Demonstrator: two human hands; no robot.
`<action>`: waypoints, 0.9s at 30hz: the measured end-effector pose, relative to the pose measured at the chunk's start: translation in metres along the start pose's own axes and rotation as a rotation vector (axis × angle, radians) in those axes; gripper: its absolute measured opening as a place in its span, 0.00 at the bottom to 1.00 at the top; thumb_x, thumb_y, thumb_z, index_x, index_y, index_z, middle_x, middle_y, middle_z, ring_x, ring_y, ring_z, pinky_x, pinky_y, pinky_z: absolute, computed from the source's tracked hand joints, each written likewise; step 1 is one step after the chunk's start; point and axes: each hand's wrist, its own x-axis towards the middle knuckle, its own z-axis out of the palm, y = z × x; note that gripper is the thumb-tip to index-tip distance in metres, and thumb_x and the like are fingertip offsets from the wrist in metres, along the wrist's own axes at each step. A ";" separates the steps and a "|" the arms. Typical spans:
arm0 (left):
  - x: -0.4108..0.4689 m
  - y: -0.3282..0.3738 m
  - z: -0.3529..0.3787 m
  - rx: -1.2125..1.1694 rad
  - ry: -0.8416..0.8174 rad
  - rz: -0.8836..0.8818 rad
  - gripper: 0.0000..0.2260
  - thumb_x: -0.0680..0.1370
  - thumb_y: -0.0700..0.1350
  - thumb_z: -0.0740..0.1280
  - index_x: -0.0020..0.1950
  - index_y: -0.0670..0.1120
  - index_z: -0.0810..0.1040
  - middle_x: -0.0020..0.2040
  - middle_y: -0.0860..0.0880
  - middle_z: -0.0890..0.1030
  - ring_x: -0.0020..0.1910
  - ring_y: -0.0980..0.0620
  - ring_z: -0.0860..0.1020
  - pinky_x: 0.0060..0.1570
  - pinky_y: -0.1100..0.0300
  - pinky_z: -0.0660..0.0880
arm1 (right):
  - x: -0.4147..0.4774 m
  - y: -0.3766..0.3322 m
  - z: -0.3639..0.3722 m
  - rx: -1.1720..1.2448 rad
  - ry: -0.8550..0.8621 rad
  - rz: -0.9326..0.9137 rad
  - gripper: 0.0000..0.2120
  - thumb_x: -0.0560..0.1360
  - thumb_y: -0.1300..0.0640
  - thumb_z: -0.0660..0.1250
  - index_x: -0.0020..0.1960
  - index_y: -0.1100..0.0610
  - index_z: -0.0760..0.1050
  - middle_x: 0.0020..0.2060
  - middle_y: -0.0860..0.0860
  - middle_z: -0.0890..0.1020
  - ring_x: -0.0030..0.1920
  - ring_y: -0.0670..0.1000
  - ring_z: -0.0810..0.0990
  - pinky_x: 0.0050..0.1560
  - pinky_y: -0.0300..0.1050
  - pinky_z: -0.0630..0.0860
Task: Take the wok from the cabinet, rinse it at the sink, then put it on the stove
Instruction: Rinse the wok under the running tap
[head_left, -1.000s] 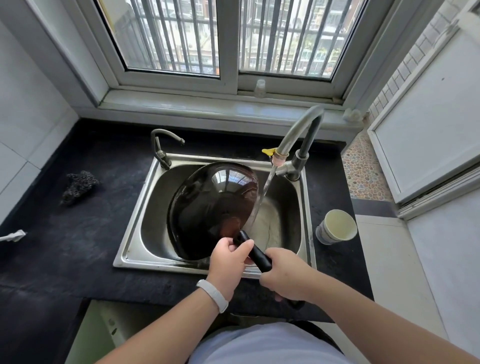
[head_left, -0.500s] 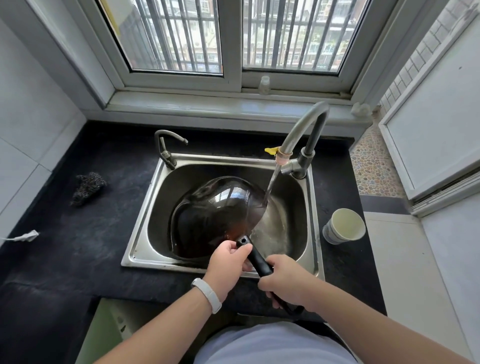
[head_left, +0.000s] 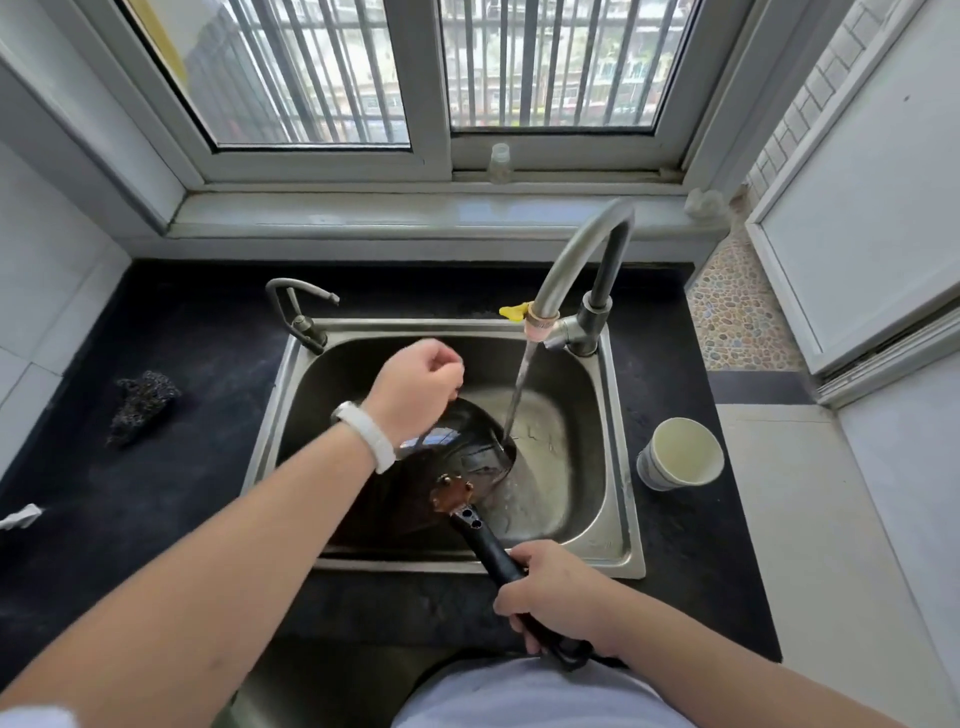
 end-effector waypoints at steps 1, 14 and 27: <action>0.014 0.009 0.004 0.015 -0.015 0.019 0.08 0.78 0.45 0.63 0.53 0.48 0.80 0.46 0.49 0.84 0.46 0.51 0.82 0.50 0.55 0.79 | 0.001 -0.001 -0.001 0.018 -0.002 0.005 0.07 0.71 0.65 0.66 0.45 0.59 0.70 0.28 0.52 0.77 0.22 0.50 0.76 0.23 0.36 0.68; 0.117 0.039 0.057 0.293 -0.347 0.085 0.09 0.78 0.34 0.60 0.41 0.31 0.74 0.42 0.30 0.76 0.41 0.45 0.68 0.42 0.56 0.67 | 0.004 0.001 -0.027 0.029 0.015 0.093 0.08 0.70 0.61 0.68 0.44 0.57 0.68 0.29 0.53 0.78 0.23 0.51 0.76 0.19 0.38 0.65; 0.129 0.054 0.068 0.044 -0.410 0.081 0.18 0.79 0.29 0.60 0.36 0.50 0.66 0.37 0.52 0.69 0.36 0.58 0.67 0.35 0.70 0.69 | 0.001 0.003 -0.030 0.054 0.004 0.103 0.09 0.68 0.62 0.67 0.45 0.57 0.68 0.28 0.53 0.78 0.23 0.52 0.77 0.28 0.45 0.70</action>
